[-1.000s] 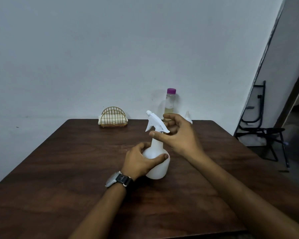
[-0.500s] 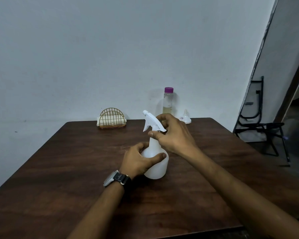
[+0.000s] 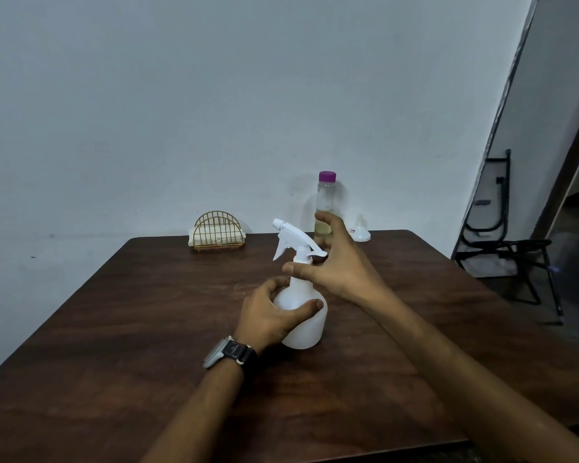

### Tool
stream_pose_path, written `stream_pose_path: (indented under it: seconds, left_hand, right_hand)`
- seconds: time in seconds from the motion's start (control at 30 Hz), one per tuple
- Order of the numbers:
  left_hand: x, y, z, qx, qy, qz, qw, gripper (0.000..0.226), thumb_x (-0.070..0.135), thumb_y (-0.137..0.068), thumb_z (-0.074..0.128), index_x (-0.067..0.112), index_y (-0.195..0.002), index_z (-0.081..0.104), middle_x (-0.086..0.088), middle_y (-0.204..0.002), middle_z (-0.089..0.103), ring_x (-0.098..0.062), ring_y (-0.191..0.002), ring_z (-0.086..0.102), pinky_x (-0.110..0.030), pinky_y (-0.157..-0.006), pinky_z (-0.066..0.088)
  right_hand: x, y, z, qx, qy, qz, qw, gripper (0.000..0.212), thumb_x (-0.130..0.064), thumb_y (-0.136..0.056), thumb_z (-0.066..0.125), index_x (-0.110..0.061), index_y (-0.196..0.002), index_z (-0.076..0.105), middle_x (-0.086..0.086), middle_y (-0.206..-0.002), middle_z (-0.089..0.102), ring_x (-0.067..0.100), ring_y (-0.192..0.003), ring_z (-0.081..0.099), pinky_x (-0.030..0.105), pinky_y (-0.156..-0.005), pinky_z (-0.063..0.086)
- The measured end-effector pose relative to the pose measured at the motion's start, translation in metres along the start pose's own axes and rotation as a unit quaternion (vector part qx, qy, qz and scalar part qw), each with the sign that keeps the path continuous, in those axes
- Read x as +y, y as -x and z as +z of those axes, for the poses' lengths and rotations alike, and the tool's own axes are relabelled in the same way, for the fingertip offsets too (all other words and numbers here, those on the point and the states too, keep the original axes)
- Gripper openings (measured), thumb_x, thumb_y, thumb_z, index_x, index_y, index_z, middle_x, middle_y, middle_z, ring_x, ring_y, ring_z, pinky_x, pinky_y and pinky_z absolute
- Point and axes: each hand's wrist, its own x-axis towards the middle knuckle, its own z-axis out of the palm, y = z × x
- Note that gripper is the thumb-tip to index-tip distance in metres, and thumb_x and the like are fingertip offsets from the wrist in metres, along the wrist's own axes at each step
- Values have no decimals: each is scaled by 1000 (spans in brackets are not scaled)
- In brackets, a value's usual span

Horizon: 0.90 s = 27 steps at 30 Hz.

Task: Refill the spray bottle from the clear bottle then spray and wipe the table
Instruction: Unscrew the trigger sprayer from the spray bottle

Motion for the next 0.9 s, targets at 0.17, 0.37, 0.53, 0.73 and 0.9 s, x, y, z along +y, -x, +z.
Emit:
stream_pose_path:
  seconds: [0.17, 0.37, 0.53, 0.73, 0.9]
  left_hand:
    - [-1, -3, 0, 6, -5, -5, 1000, 84, 72, -52, 84, 33, -123, 65, 16, -116, 70, -1, -103, 66, -33, -90, 59]
    - [-2, -3, 1, 17, 11, -3, 1000, 77, 66, -54, 88, 32, -119, 68, 16, -112, 72, 1, -98, 68, -32, -86, 60]
    - [-1, -3, 1, 16, 19, -9, 1000, 77, 65, -54, 89, 31, -120, 66, 14, -114, 72, 1, -99, 68, -29, -84, 60]
    - [2, 0, 1, 26, 18, -6, 999, 73, 57, -58, 90, 27, -120, 65, 13, -113, 71, 3, -97, 66, -15, -72, 51]
    - [3, 1, 1, 28, 22, -9, 999, 69, 53, -60, 91, 26, -118, 65, 13, -110, 72, 6, -95, 65, -16, -75, 53]
  right_hand:
    - [-3, 1, 9, 48, 5, 0, 999, 91, -38, -69, 94, -33, -142, 39, -10, -107, 63, 13, -101, 67, 32, -87, 54]
    - [-2, 6, 15, 55, -31, 4, 998, 69, -11, -84, 80, -34, -139, 45, -18, -106, 63, 9, -102, 68, 31, -87, 55]
    - [0, 7, 19, 72, -49, -2, 996, 60, -10, -85, 78, -35, -130, 47, -26, -100, 60, -3, -92, 70, 25, -79, 54]
    - [1, 13, 24, 101, -18, -53, 993, 61, 1, -85, 75, -36, -125, 46, -22, -108, 61, 0, -85, 71, 22, -75, 57]
    - [3, 14, 26, 107, 12, -76, 991, 56, 5, -85, 67, -36, -116, 45, -1, -110, 72, 7, -83, 72, 33, -74, 60]
